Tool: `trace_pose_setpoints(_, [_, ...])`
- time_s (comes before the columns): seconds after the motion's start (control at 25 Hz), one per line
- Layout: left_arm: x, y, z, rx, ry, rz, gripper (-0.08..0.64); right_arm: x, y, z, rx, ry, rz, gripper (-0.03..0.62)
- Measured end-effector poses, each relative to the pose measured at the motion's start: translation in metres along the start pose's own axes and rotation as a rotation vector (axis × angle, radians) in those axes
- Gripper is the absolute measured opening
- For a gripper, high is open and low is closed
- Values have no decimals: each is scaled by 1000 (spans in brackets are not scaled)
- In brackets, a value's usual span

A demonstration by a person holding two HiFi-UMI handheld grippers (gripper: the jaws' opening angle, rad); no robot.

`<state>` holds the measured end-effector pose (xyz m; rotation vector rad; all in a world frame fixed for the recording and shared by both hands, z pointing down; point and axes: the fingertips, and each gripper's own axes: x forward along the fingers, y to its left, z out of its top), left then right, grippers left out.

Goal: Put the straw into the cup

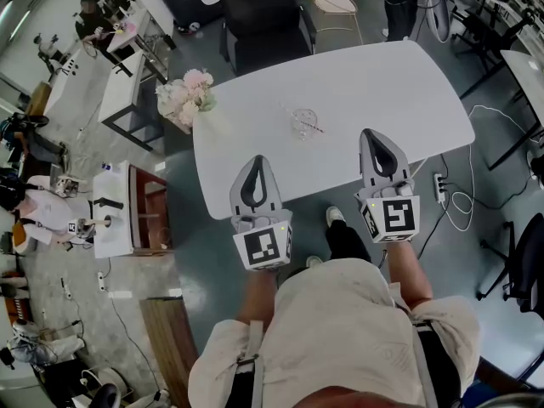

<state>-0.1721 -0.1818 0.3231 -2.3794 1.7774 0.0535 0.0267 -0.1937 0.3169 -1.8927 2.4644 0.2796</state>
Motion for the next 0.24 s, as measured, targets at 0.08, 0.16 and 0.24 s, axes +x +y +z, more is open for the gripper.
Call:
trace_pose_setpoints(0.08, [1,1,-3,0,7,0,5,2,1,-1,-1,3,-1,2])
trace_pose_setpoints(0.16, [4,2,-6,-1,11,0,5,4,1,-3,2,5,-2,2])
trace_pose_setpoints(0.24, [7,3,-8,-3,11,0,5,8,0,-6,9,8,-2,2])
